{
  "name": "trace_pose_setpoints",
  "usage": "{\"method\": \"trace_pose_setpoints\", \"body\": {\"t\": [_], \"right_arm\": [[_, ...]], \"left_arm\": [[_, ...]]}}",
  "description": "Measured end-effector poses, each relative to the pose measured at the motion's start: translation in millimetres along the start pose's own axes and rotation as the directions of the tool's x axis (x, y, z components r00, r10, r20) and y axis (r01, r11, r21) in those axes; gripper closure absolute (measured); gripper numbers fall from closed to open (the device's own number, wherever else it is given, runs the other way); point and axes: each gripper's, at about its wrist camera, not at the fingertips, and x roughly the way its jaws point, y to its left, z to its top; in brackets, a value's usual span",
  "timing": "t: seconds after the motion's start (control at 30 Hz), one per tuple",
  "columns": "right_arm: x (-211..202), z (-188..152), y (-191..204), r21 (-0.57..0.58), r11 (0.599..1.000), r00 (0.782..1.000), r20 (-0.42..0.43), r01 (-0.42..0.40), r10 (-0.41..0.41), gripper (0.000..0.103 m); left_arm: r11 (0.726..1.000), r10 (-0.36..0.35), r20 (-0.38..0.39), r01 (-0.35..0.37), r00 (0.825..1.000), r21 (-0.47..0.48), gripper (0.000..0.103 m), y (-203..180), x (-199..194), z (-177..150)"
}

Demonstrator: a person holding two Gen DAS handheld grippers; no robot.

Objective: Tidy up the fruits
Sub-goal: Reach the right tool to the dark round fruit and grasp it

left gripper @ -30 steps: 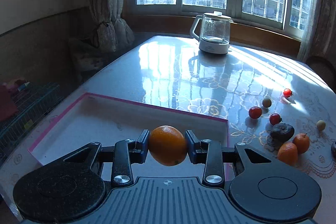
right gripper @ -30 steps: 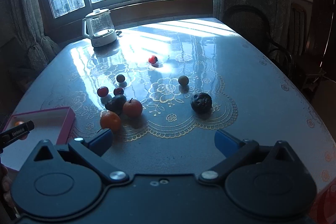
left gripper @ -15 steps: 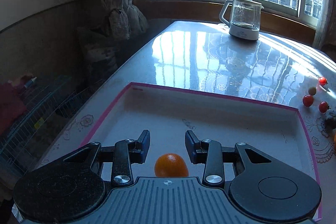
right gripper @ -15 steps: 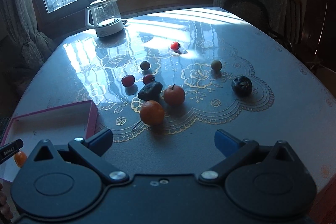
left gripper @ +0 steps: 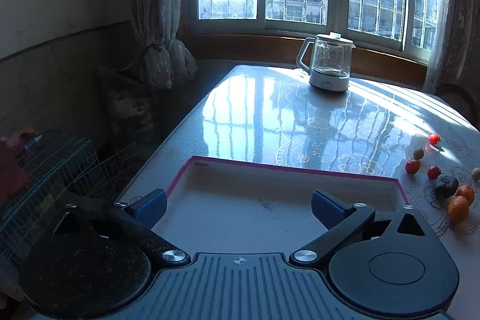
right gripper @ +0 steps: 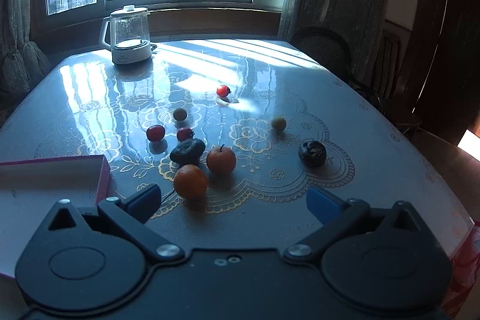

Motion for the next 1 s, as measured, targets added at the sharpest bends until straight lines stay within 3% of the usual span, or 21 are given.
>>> {"method": "trace_pose_setpoints", "body": {"t": [0.1, 0.2, 0.37, 0.5, 0.7, 1.0], "right_arm": [[2, 9, -12, -0.042, 0.996, 0.992, 0.100, 0.077, -0.073, 0.000], [22, 19, -33, -0.080, 0.987, 0.984, 0.127, 0.136, -0.125, 0.000], [72, 26, -80, -0.045, 0.997, 0.997, 0.061, 0.056, -0.053, 0.000], [108, 27, -105, -0.036, 0.999, 0.997, 0.071, -0.006, 0.009, 0.000], [147, 21, -113, -0.076, 0.996, 0.999, 0.008, -0.037, 0.038, 0.009], [169, 12, -112, -0.109, 0.991, 0.996, -0.040, -0.079, 0.075, 0.021]], "left_arm": [[1.000, 0.001, 0.009, -0.001, 1.000, -0.020, 0.000, -1, -5, 2], [0.999, 0.016, 0.004, -0.016, 1.000, -0.050, 0.000, -6, -7, 0], [0.997, 0.045, -0.014, -0.046, 0.999, -0.070, 0.000, -26, -8, -3], [0.995, 0.075, -0.022, -0.077, 0.997, -0.068, 0.000, -44, -6, -3], [0.991, 0.115, -0.052, -0.118, 0.992, -0.065, 0.000, -63, -2, -6], [0.988, 0.148, -0.073, -0.151, 0.986, -0.037, 0.000, -79, 3, -7]]}}
